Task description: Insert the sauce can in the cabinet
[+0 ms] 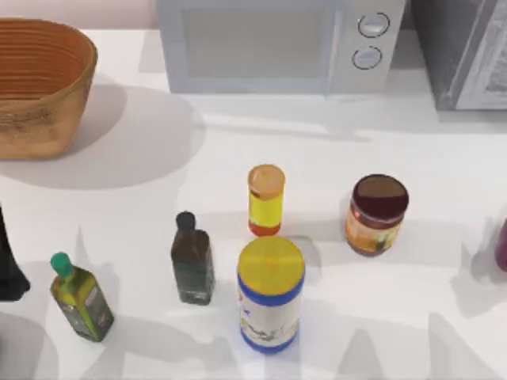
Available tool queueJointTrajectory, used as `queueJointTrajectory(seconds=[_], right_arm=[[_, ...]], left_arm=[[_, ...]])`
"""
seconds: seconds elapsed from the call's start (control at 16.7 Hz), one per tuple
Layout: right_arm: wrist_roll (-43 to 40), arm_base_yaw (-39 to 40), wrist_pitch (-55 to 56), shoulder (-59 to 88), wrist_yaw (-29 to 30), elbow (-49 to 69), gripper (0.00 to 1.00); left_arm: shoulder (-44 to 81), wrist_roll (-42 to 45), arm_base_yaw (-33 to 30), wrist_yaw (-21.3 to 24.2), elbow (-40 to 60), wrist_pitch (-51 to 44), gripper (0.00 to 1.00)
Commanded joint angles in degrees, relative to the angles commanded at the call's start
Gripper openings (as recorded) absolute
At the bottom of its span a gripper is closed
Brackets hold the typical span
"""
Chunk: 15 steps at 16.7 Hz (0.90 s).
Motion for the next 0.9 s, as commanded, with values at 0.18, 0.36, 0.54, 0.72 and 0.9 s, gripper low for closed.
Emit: queueJointTrajectory(seconds=[0.18, 0.36, 0.54, 0.72, 0.9], right_arm=[[-9.85, 0.05, -4.26, 12.59, -5.35, 6.05, 1.0], [-21.18, -0.12, -9.09, 27.09, -11.91, 13.42, 1.0], [-33.36, -0.45, -14.14, 42.78, -19.81, 21.68, 1.0], [-45.68, -0.96, -19.07, 58.8, -28.9, 30.26, 1.0], [-57.47, -1.66, -23.5, 74.28, -38.92, 38.6, 1.0]], left_arm=[[0.0, 0.0, 0.0, 0.0, 0.0, 0.0, 1.0], [0.0, 0.0, 0.0, 0.0, 0.0, 0.0, 1.0], [0.0, 0.0, 0.0, 0.0, 0.0, 0.0, 1.0], [0.0, 0.0, 0.0, 0.0, 0.0, 0.0, 1.0], [0.0, 0.0, 0.0, 0.0, 0.0, 0.0, 1.0]])
